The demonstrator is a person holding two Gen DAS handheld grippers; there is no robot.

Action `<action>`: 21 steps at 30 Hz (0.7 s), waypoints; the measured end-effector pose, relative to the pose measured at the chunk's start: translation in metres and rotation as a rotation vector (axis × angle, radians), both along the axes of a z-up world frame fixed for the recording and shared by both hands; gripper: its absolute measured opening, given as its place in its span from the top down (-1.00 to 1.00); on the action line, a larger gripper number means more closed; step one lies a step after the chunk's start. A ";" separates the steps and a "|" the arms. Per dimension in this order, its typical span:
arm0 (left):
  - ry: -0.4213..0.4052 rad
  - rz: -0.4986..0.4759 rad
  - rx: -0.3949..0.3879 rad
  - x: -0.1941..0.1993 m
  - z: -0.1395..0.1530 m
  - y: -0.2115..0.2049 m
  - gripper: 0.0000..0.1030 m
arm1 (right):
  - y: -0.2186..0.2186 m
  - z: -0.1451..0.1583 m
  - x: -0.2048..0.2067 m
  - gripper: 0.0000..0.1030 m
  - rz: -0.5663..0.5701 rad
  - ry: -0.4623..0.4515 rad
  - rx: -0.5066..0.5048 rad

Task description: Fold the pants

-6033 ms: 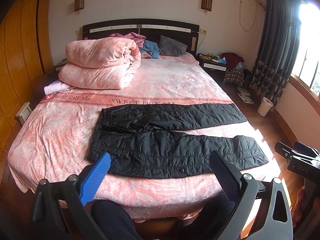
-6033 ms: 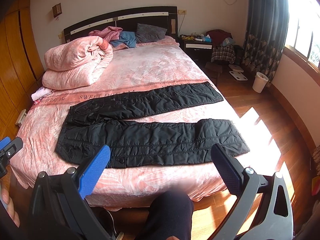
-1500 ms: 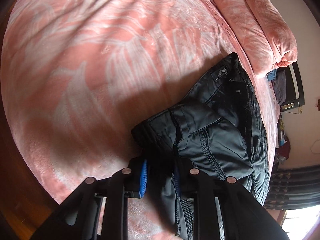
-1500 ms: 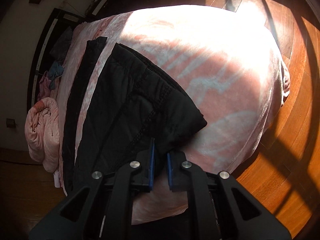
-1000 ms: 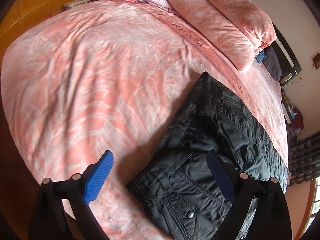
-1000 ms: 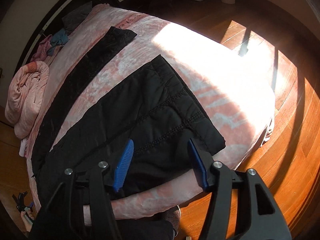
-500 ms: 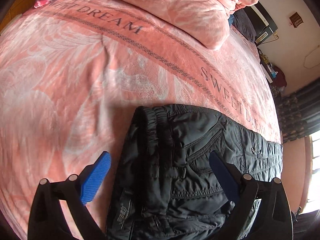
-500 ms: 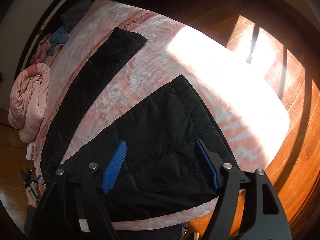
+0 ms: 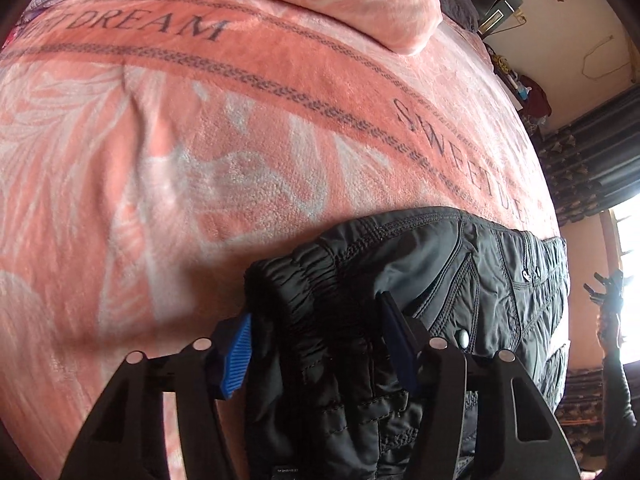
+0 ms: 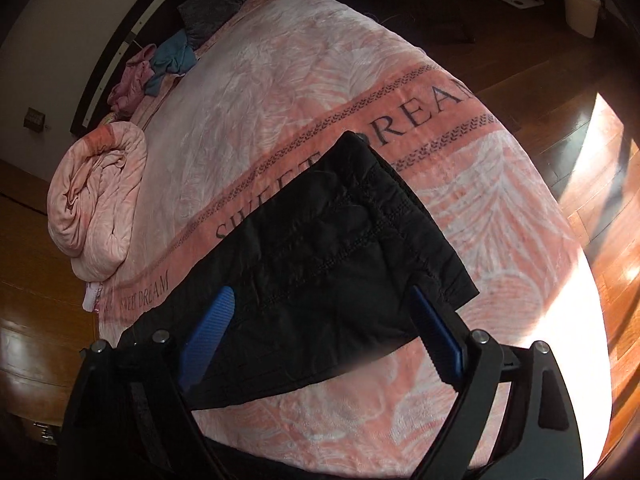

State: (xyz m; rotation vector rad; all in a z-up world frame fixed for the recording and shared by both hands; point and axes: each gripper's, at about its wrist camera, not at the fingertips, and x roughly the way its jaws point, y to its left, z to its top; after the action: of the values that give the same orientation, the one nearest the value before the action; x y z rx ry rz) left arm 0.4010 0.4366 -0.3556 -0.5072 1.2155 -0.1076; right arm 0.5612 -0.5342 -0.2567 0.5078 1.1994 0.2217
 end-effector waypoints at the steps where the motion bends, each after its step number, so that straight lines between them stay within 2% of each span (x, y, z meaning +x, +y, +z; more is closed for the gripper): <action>1: -0.005 -0.001 0.004 0.000 -0.001 0.000 -0.03 | 0.001 -0.007 0.020 -0.72 0.003 0.000 -0.021; 6: -0.017 0.007 0.004 0.000 -0.002 0.002 0.13 | 0.003 -0.048 0.092 -0.72 0.029 0.043 -0.082; 11: -0.025 0.038 -0.020 -0.003 -0.003 0.006 0.13 | 0.017 -0.079 0.131 -0.72 0.110 0.055 -0.096; 14: -0.027 0.073 -0.029 -0.005 -0.003 0.008 0.14 | 0.018 -0.090 0.141 -0.72 0.145 0.071 -0.060; 15: -0.028 0.083 -0.021 -0.006 -0.003 0.008 0.16 | 0.019 -0.092 0.141 -0.58 0.163 0.074 -0.053; 16: -0.028 0.094 -0.011 -0.006 -0.002 0.006 0.20 | 0.021 -0.092 0.141 -0.12 0.183 0.076 -0.048; 17: -0.027 0.105 0.000 -0.007 0.000 0.004 0.29 | 0.021 -0.091 0.140 0.12 0.192 0.076 -0.061; 18: -0.027 0.113 0.017 -0.007 0.002 0.001 0.38 | 0.018 -0.088 0.137 0.62 0.192 0.074 -0.051; 19: -0.030 0.118 0.031 -0.006 0.005 -0.002 0.44 | 0.016 -0.083 0.133 0.78 0.193 0.068 -0.027; 21: -0.040 0.119 0.075 -0.007 0.013 -0.009 0.56 | 0.014 -0.067 0.124 0.81 0.193 0.025 -0.037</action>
State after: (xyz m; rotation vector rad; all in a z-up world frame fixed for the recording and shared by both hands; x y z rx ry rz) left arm 0.3941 0.4277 -0.3430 -0.5083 1.1436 0.0290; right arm 0.6848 -0.5203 -0.3234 0.3634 1.2756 0.3578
